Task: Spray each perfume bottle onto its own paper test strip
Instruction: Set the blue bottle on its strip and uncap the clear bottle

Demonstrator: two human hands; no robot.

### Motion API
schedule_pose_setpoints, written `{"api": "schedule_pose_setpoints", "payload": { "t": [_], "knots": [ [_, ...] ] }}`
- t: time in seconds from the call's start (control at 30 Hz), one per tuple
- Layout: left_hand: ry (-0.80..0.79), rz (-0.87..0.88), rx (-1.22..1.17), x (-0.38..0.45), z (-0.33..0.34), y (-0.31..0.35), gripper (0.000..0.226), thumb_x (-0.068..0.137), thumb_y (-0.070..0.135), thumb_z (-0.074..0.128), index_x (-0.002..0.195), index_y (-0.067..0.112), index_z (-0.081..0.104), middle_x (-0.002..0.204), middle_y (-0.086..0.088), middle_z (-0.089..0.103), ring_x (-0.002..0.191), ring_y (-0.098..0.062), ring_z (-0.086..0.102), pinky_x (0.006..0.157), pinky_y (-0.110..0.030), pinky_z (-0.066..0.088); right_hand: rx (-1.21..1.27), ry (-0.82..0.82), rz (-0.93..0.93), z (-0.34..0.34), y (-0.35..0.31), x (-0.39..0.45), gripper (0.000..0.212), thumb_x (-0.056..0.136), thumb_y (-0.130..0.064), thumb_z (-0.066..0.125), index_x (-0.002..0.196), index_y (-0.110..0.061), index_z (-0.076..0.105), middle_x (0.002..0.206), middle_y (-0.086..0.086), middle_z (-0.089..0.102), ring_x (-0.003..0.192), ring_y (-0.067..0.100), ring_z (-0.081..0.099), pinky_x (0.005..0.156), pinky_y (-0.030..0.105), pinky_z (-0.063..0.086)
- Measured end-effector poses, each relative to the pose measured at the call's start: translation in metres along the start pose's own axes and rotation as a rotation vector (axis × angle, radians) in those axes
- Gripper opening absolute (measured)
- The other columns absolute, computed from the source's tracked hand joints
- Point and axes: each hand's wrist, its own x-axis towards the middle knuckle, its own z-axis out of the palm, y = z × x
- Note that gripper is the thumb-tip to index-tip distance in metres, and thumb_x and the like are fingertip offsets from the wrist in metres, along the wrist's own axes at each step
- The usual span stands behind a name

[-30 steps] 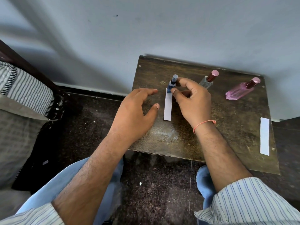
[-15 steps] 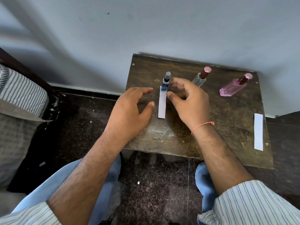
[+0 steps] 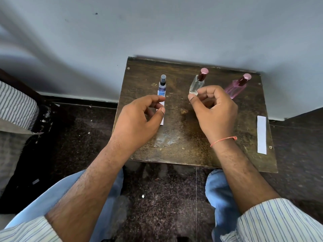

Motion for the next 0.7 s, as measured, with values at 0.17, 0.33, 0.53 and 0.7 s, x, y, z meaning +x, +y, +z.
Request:
{"api": "schedule_pose_setpoints", "payload": {
  "t": [0.17,0.33,0.53,0.7],
  "knots": [
    [-0.043,-0.046,-0.031,0.001,0.011,0.001,0.019,0.102,0.031,0.071,0.119,0.038,0.078,0.081,0.024,0.074,0.067,-0.022,0.067,0.06,-0.026,0.056,-0.026,-0.001,0.01,-0.006,0.009,0.007,0.032,0.087,-0.032,0.09,0.112,-0.022,0.074,0.11,-0.004,0.072,0.072,0.01,0.068,0.066,0.016,0.053],
    [-0.103,-0.034,-0.052,0.002,0.016,0.002,0.015,0.104,0.036,0.067,0.113,0.039,0.079,0.086,-0.006,0.081,0.071,-0.032,0.069,0.058,-0.043,0.058,-0.045,-0.05,0.05,-0.005,0.013,0.012,0.047,0.088,-0.032,0.089,0.131,-0.026,0.069,0.127,-0.013,0.068,0.075,0.002,0.07,0.07,0.01,0.051],
    [-0.117,-0.037,-0.06,0.003,0.015,0.005,0.014,0.105,0.035,0.066,0.108,0.043,0.078,0.085,0.002,0.082,0.069,-0.032,0.069,0.055,-0.047,0.057,-0.068,-0.105,0.093,-0.002,0.013,0.019,0.055,0.092,-0.03,0.086,0.143,-0.028,0.063,0.144,-0.02,0.065,0.075,-0.002,0.07,0.072,0.005,0.047],
    [-0.105,-0.026,-0.059,0.003,0.012,0.0,0.016,0.105,0.031,0.066,0.106,0.043,0.077,0.087,0.011,0.082,0.055,-0.011,0.057,0.047,-0.028,0.044,-0.036,-0.111,0.095,0.003,0.011,0.019,0.058,0.092,-0.028,0.085,0.145,-0.031,0.062,0.144,-0.024,0.066,0.069,0.001,0.07,0.078,0.019,0.057]
  ]
}}
